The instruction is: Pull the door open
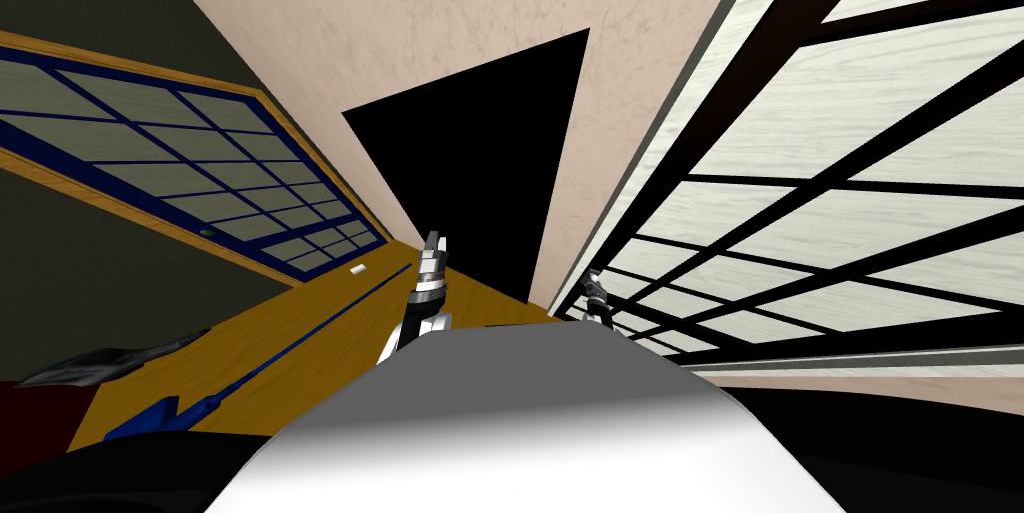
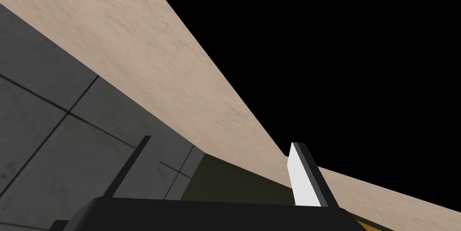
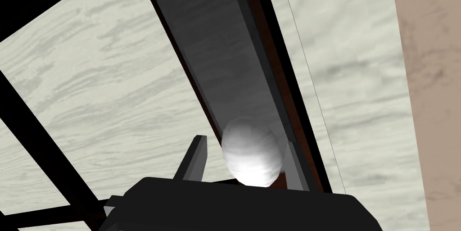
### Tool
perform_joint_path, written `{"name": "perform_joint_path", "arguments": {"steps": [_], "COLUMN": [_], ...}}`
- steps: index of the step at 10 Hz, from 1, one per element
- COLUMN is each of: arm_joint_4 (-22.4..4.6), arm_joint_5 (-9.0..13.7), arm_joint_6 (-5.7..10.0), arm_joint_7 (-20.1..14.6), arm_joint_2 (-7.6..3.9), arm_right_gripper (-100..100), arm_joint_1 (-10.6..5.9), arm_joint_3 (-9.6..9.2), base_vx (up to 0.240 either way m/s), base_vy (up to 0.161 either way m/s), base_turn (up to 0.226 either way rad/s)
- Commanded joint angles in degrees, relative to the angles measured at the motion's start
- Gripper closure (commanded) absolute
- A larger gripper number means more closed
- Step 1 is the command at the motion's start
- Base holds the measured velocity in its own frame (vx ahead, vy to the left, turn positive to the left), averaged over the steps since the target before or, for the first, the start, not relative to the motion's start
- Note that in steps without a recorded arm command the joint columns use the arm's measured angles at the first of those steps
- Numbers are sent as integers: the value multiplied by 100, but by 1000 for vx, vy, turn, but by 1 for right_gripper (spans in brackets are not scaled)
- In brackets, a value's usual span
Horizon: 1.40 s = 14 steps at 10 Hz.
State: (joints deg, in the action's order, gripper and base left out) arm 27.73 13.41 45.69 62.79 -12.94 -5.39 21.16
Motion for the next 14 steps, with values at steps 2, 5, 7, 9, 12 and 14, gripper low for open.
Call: {"name": "perform_joint_path", "arguments": {"steps": [2, 5, 7, 9, 12, 14], "arm_joint_4": [113, 124, 129, 129, 134, 283], "arm_joint_5": [29, 68, 86, 86, 104, 104], "arm_joint_6": [-133, -118, -112, -112, -105, -105], "arm_joint_7": [9, -401, -583, -583, -765, -765], "arm_joint_2": [7, -1, -4, -4, -8, -8], "arm_right_gripper": [100, 100, 100, 100, 100, 100], "arm_joint_1": [167, 171, 172, 172, 174, 174], "arm_joint_3": [51, 3, -20, -20, -42, -42], "base_vx": [3, -19, -16, -3, -7, -4], "base_vy": [-2, 0, -9, 0, -1, 4], "base_turn": [-1, 23, 16, -3, 8, 5]}}
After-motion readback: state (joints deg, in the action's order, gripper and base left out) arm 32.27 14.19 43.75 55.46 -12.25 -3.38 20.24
